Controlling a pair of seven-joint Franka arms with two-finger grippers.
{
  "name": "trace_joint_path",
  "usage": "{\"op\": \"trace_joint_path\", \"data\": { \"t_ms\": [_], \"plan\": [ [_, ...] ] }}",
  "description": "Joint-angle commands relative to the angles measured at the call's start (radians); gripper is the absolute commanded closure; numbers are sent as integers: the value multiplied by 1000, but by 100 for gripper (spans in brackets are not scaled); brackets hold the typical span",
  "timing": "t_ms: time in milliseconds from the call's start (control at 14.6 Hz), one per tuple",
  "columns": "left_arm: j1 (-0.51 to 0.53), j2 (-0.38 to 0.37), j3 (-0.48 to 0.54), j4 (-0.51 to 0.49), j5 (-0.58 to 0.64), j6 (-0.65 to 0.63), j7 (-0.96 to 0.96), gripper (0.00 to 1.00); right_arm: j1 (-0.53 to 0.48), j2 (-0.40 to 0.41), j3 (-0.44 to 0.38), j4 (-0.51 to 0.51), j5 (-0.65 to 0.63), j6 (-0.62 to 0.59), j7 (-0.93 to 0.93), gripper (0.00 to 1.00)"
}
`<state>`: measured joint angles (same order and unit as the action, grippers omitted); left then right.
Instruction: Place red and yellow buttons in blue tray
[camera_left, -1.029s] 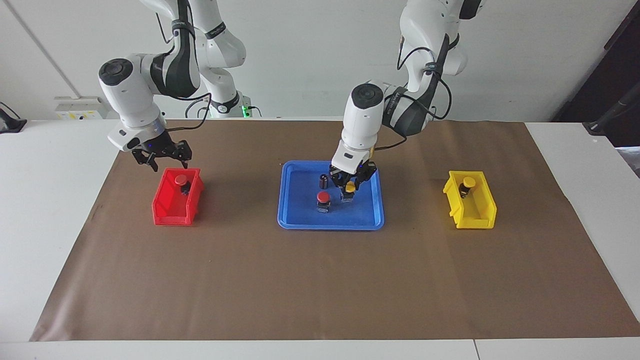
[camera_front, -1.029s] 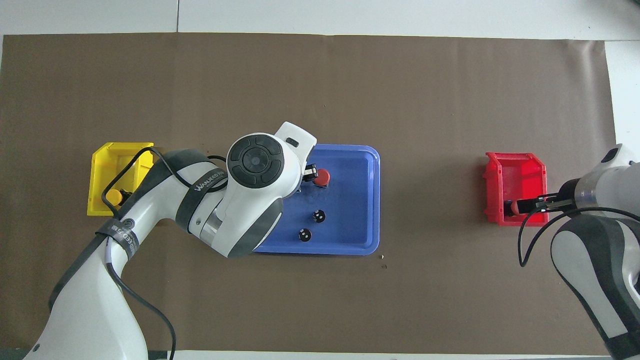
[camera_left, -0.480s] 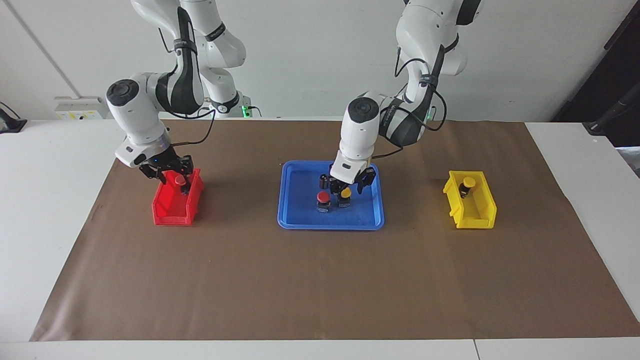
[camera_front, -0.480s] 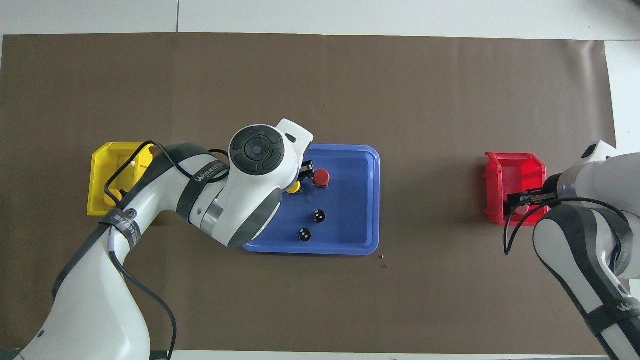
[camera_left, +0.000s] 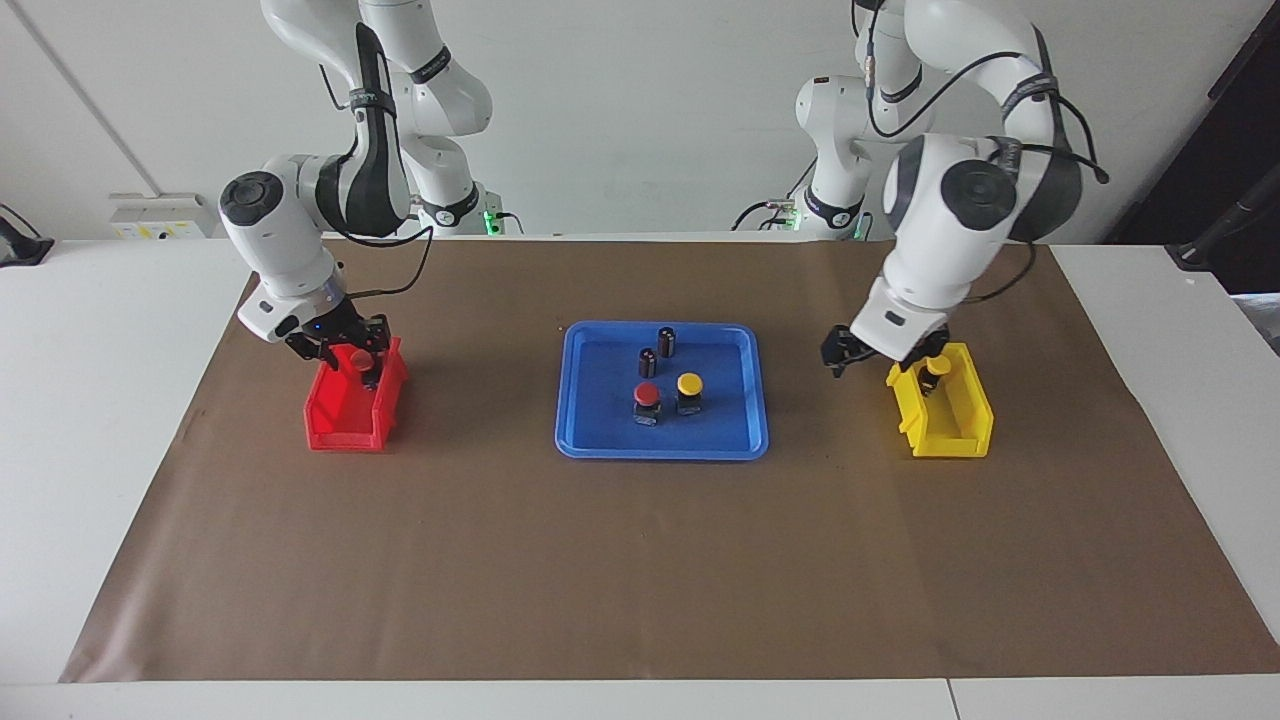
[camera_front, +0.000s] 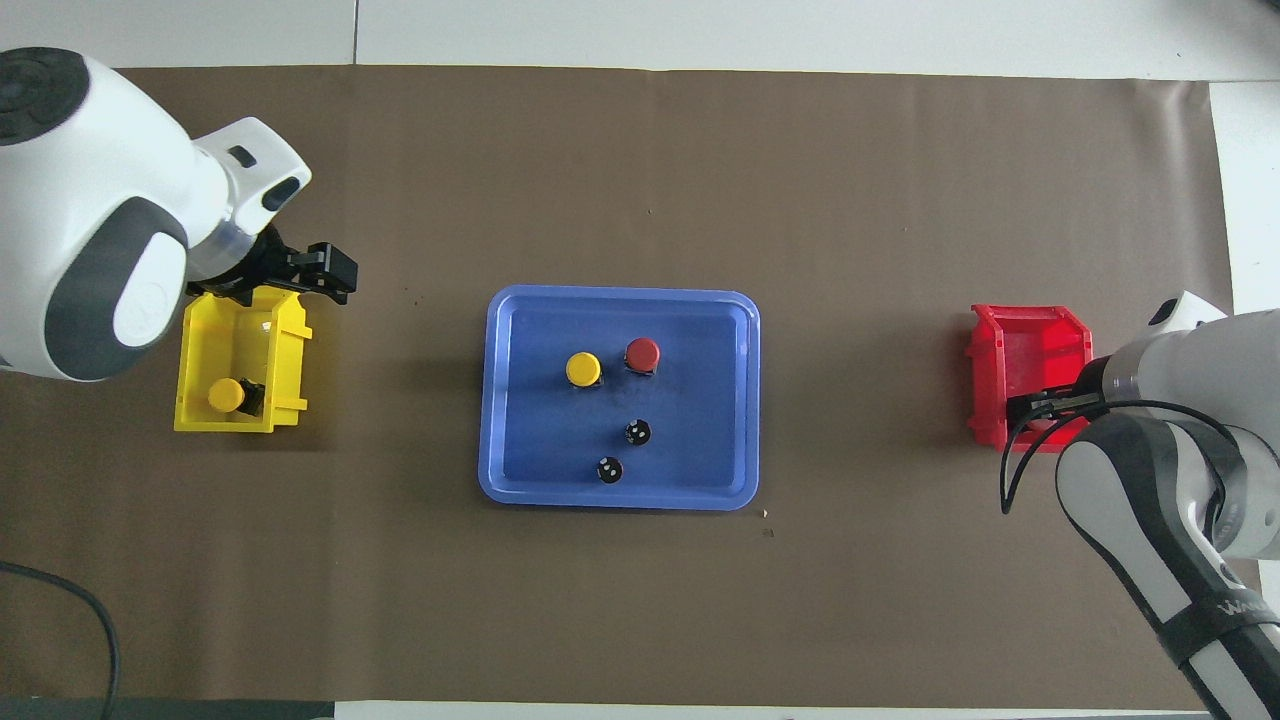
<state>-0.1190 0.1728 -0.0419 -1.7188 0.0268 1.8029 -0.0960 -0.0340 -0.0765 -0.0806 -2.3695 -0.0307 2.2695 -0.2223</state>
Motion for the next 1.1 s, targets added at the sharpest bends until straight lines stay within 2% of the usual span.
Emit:
{"op": "trace_joint_path", "data": {
  "t_ms": [0, 137, 343, 411, 480, 549, 754, 891, 1029],
  "plan": [
    [117, -7, -16, 24, -2, 15, 120, 0, -23, -23, 10, -53, 22, 59, -49, 36],
    [131, -22, -13, -19, -2, 83, 125, 0, -21, -28, 10, -71, 22, 77, -48, 48],
    [168, -84, -12, -232, -2, 261, 128, 2, -14, -23, 12, -57, 20, 65, -54, 73],
    [168, -94, -12, -281, -2, 289, 128, 4, -12, -16, 10, -19, 18, 44, -75, 76],
    [170, -104, -10, -310, -2, 297, 128, 8, -18, 1, 10, 40, 18, -26, -119, 77],
    [171, -111, -12, -327, -2, 296, 130, 17, -23, 26, 10, 130, 18, -126, -144, 77],
    [171, -131, -12, -378, -2, 305, 121, 33, -1, 89, 21, 399, 15, -409, -120, 77],
    [168, -130, -12, -383, -4, 305, 119, 40, 90, 144, 28, 522, 17, -488, 37, 77],
    [168, -131, -12, -406, -4, 308, 121, 40, 236, 162, 28, 564, 20, -469, 259, 77]
  ]
}}
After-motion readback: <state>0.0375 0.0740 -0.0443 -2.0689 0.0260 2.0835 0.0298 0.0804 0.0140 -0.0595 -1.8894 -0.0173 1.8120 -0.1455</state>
